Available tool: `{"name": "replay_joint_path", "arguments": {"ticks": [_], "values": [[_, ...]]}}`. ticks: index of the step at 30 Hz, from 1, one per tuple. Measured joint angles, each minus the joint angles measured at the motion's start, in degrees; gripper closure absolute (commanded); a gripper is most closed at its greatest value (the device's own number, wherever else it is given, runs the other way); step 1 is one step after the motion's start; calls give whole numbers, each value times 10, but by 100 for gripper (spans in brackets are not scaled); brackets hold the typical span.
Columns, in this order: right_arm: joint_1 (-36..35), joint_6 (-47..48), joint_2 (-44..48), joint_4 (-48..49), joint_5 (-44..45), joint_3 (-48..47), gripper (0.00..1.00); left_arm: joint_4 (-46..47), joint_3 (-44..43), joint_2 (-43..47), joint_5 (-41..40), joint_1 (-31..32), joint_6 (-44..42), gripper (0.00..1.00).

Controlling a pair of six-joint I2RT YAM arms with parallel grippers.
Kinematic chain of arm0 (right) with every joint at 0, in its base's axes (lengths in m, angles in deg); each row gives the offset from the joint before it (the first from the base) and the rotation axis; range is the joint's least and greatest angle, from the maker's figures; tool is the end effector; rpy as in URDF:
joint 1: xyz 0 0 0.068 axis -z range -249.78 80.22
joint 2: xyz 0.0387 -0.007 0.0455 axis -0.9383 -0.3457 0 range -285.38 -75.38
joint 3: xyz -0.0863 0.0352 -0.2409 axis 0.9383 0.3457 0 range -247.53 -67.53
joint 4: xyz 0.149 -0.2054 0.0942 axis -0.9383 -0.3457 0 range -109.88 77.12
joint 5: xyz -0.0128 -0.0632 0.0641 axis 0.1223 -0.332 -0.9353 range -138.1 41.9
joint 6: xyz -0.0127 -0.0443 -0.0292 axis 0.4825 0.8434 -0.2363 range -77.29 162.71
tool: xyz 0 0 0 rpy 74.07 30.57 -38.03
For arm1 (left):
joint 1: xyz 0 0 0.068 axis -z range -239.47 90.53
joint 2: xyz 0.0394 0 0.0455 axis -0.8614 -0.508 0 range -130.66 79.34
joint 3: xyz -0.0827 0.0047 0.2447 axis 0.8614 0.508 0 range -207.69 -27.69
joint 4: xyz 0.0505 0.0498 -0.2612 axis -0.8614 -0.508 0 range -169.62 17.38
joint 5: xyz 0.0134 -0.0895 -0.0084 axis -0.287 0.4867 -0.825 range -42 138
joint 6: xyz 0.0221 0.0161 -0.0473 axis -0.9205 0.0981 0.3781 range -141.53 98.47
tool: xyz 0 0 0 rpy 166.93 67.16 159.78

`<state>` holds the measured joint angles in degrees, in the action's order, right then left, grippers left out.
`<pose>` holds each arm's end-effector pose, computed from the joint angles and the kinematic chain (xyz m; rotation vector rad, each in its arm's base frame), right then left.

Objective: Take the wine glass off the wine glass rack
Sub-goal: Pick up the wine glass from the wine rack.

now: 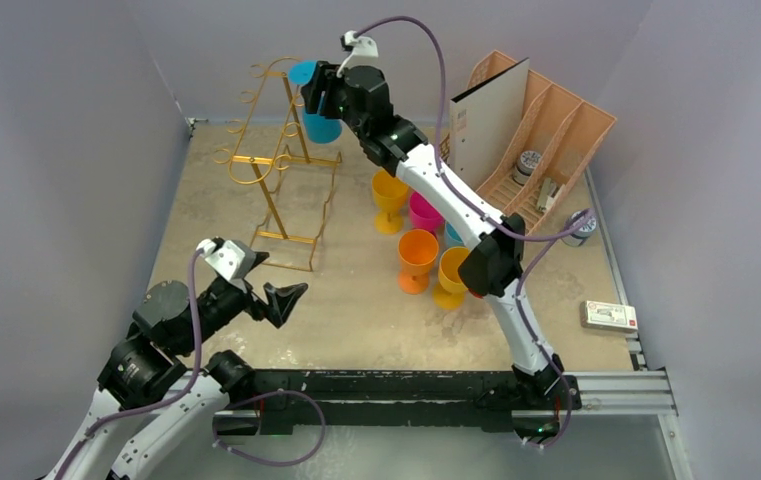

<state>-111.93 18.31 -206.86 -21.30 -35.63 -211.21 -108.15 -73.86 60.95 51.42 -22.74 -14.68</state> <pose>0.3988 0.3504 0.4197 -0.0603 1.5544 0.7644 0.0714 -0.0561 0.3490 0.4935 1.6733 -0.6137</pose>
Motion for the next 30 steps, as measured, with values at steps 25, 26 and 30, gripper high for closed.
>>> {"name": "replay_joint_path", "arguments": {"ticks": [25,26,30], "values": [[28,-161,-64,44,85,-84,46,-24,-32,50,11,0,-11,4],[28,-167,-65,42,91,-87,46,-26,-37,49,13,0,-14,4],[28,-184,-65,35,99,-87,46,-34,-57,47,24,0,-15,4]]}}
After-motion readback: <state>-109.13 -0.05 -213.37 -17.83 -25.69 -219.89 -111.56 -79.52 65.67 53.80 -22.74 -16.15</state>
